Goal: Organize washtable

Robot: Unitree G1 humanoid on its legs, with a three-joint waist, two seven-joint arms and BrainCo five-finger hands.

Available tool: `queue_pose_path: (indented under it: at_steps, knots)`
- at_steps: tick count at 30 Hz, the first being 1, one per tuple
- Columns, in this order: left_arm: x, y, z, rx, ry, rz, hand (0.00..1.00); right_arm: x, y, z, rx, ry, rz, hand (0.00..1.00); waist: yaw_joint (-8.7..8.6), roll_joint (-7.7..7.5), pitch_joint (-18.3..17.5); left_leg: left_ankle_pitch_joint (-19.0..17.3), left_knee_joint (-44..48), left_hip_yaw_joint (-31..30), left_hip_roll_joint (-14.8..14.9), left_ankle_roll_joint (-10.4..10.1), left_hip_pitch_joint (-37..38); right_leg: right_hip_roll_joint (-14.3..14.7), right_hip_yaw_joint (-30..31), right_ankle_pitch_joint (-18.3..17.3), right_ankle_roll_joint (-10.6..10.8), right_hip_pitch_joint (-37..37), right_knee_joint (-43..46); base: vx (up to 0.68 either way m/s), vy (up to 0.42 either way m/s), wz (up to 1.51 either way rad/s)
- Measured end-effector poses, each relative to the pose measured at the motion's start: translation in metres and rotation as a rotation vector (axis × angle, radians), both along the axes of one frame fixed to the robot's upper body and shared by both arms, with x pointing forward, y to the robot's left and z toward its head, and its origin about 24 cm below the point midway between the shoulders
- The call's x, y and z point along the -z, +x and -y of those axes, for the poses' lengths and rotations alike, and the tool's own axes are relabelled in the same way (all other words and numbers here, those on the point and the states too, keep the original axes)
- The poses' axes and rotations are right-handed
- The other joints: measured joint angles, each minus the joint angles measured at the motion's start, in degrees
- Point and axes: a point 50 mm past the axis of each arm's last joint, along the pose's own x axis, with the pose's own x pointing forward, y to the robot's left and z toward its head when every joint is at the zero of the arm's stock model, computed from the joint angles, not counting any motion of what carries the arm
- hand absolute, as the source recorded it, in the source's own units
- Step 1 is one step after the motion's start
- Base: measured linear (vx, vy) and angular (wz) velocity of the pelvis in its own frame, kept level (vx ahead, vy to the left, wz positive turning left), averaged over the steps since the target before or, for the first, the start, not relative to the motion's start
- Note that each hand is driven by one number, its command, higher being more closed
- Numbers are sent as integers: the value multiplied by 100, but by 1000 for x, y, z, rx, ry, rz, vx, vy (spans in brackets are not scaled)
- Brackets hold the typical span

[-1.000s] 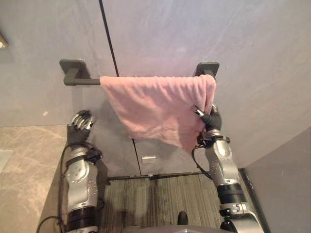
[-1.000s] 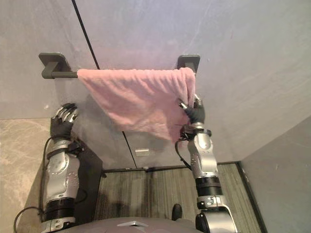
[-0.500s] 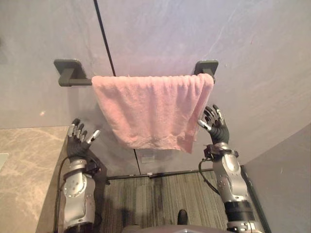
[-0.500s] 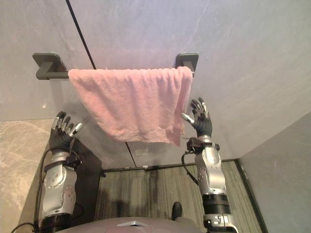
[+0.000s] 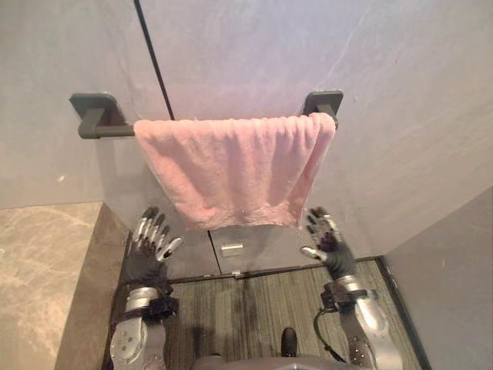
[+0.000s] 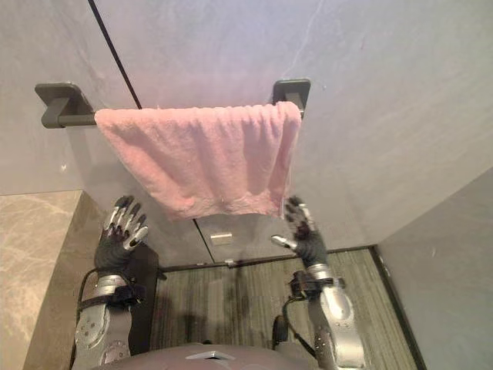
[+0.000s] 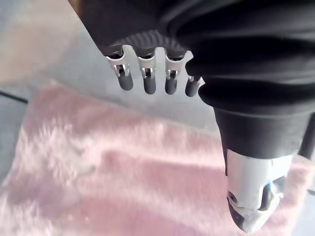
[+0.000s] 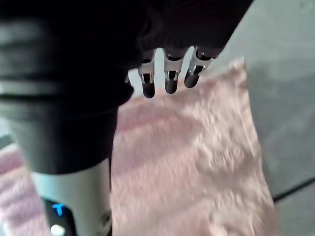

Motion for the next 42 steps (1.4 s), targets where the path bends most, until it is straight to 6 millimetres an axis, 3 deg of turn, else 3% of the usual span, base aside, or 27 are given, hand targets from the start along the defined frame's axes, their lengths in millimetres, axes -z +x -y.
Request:
queue_pose_path:
  at_steps: [4,7,15,19,30,33,36,38,42]
  knots:
    - [-28,2,9,215,-10,132,0,-14,5,-30,-304,136,58,0,0,-51,27,-50,97,-1,-4,11,15,3,0,6,9,63,0,0,0,0]
    - [-45,2,14,356,-5,203,0,-30,16,-40,-449,150,134,0,17,-75,23,-70,155,3,-11,20,14,-8,8,20,26,88,0,0,0,0]
    - [-60,14,24,478,-45,280,0,-67,31,-68,-606,190,266,0,90,-78,23,-69,184,51,-14,21,49,-2,66,57,22,117,1,-6,1,-2]
    - [-55,34,35,515,-79,269,0,-67,45,-78,-575,180,240,0,94,-72,26,-69,159,49,-13,21,87,-3,64,60,17,163,1,0,0,0]
    - [-29,80,38,415,-143,145,0,-63,67,-88,-480,170,170,0,11,-71,26,-44,149,60,-12,2,86,8,69,70,0,124,1,0,0,0]
    - [-18,92,33,369,-132,85,0,-57,71,-90,-449,172,130,0,10,-74,24,-44,166,64,-11,2,55,5,85,78,-13,97,0,0,0,0]
    - [-4,103,10,245,-77,5,0,-57,79,-85,-395,168,118,0,-1,-76,23,-42,196,68,-6,1,10,6,93,97,-39,58,0,0,0,0]
    - [-1,104,-13,133,-52,-23,0,-60,86,-73,-325,185,126,0,-1,-79,22,-38,202,68,-1,-6,-23,5,96,105,-49,25,-1,0,0,0]
    - [-7,101,-39,6,-58,-1,0,-57,91,-43,-174,212,114,0,32,-90,14,-33,219,47,-2,-6,-111,7,78,108,-53,-43,-1,-5,-1,2]
